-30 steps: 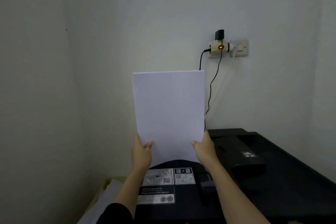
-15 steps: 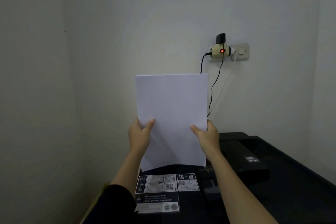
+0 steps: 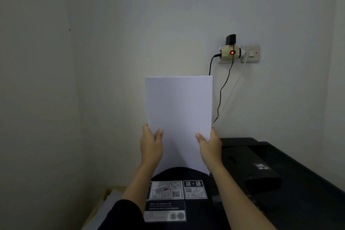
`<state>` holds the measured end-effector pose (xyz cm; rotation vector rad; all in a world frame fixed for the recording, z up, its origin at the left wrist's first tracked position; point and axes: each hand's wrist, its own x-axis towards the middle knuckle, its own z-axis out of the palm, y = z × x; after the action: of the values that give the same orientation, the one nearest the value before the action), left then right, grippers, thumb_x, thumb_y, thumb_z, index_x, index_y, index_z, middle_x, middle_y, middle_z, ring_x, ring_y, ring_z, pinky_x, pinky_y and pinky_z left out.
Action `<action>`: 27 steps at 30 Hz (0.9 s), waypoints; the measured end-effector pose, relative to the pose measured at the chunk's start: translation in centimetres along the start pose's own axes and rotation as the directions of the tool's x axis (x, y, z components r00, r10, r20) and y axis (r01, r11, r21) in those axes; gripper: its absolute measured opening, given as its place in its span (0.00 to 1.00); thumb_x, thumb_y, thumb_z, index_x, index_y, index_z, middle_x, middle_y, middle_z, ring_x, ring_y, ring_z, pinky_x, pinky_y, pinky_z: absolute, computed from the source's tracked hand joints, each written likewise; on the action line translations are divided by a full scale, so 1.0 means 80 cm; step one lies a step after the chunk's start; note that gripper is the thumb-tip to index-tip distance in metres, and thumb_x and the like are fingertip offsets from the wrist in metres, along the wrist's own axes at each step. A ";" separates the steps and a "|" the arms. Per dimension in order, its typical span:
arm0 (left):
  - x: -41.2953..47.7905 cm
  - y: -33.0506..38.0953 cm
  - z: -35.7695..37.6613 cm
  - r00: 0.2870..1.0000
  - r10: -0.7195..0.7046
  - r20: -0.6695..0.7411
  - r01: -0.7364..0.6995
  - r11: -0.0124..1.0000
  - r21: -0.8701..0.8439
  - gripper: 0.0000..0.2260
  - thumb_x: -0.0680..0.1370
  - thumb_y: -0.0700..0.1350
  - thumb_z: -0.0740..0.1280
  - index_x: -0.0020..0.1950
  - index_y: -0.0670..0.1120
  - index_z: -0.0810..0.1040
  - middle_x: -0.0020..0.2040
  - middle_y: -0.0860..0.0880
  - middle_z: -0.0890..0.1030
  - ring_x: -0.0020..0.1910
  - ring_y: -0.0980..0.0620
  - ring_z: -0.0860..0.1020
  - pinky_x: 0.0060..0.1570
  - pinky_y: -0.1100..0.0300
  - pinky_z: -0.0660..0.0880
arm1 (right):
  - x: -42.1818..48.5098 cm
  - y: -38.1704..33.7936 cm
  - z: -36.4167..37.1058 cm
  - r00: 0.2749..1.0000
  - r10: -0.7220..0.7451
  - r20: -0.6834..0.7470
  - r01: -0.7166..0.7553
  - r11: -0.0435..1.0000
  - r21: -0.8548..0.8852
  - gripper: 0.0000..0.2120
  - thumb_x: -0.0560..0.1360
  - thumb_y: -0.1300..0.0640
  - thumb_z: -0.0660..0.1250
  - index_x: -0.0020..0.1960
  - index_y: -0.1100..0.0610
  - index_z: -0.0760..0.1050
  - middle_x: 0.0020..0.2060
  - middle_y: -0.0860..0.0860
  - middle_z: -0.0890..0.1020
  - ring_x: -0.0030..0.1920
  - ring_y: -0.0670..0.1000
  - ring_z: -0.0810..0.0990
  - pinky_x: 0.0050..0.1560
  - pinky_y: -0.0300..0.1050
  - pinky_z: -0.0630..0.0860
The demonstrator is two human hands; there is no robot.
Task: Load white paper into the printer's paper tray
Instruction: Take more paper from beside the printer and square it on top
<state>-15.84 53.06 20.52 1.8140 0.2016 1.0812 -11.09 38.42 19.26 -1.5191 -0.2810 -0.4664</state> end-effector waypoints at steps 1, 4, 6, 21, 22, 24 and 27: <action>-0.004 -0.006 0.000 1.000 -0.009 0.018 0.009 1.000 0.009 0.12 0.80 0.40 0.63 0.60 0.36 0.68 0.52 0.48 0.75 0.51 0.52 0.75 0.50 0.61 0.70 | -0.004 0.004 0.000 1.000 0.007 0.019 -0.007 1.000 -0.010 0.17 0.77 0.66 0.64 0.65 0.62 0.71 0.55 0.53 0.78 0.54 0.51 0.76 0.57 0.40 0.70; -0.012 -0.017 -0.002 0.997 -0.060 0.041 0.059 0.998 0.029 0.13 0.80 0.41 0.62 0.61 0.36 0.67 0.50 0.48 0.75 0.49 0.51 0.74 0.47 0.60 0.70 | -0.006 0.008 -0.004 0.999 0.042 0.013 -0.042 0.999 -0.025 0.18 0.77 0.67 0.63 0.66 0.62 0.69 0.57 0.56 0.78 0.55 0.52 0.76 0.57 0.40 0.69; -0.015 -0.020 -0.001 0.994 -0.100 0.048 0.098 0.994 0.054 0.12 0.81 0.42 0.62 0.60 0.36 0.66 0.47 0.47 0.75 0.47 0.50 0.74 0.45 0.58 0.70 | -0.004 0.006 -0.004 0.998 0.060 0.004 -0.060 0.997 -0.041 0.17 0.76 0.68 0.63 0.65 0.64 0.70 0.58 0.59 0.78 0.55 0.53 0.76 0.56 0.40 0.69; -0.030 -0.029 0.002 0.961 -0.269 0.056 0.256 0.950 0.178 0.10 0.81 0.39 0.60 0.59 0.35 0.66 0.55 0.36 0.79 0.48 0.41 0.77 0.45 0.54 0.71 | -0.017 0.019 -0.003 0.988 0.152 -0.003 -0.151 0.984 -0.097 0.16 0.77 0.68 0.63 0.64 0.67 0.71 0.59 0.62 0.78 0.60 0.58 0.77 0.56 0.40 0.69; -0.028 -0.025 0.002 0.957 -0.284 0.056 0.268 0.943 0.198 0.10 0.81 0.37 0.59 0.60 0.34 0.66 0.57 0.37 0.79 0.52 0.41 0.77 0.47 0.54 0.71 | -0.018 0.016 -0.002 0.988 0.155 -0.010 -0.155 0.983 -0.103 0.15 0.77 0.69 0.63 0.63 0.68 0.71 0.59 0.62 0.78 0.60 0.58 0.77 0.56 0.41 0.69; -0.024 -0.013 0.001 0.957 -0.286 0.041 0.270 0.936 0.227 0.11 0.82 0.37 0.58 0.63 0.35 0.65 0.59 0.38 0.78 0.56 0.42 0.77 0.51 0.53 0.72 | -0.017 0.007 -0.001 0.987 0.156 -0.023 -0.158 0.981 -0.111 0.13 0.76 0.69 0.63 0.61 0.69 0.73 0.57 0.62 0.79 0.57 0.58 0.78 0.55 0.41 0.70; -0.020 0.010 -0.004 0.971 -0.240 0.001 0.231 0.938 0.259 0.16 0.81 0.40 0.59 0.68 0.37 0.63 0.61 0.38 0.78 0.57 0.40 0.77 0.49 0.53 0.72 | -0.007 -0.007 -0.001 0.989 0.138 -0.052 -0.144 0.980 -0.135 0.09 0.75 0.68 0.65 0.55 0.68 0.75 0.48 0.57 0.79 0.48 0.53 0.77 0.48 0.41 0.72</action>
<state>-17.24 51.95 20.25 1.9760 0.5482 0.8858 -11.88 38.39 19.52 -1.6500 -0.1079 -0.4112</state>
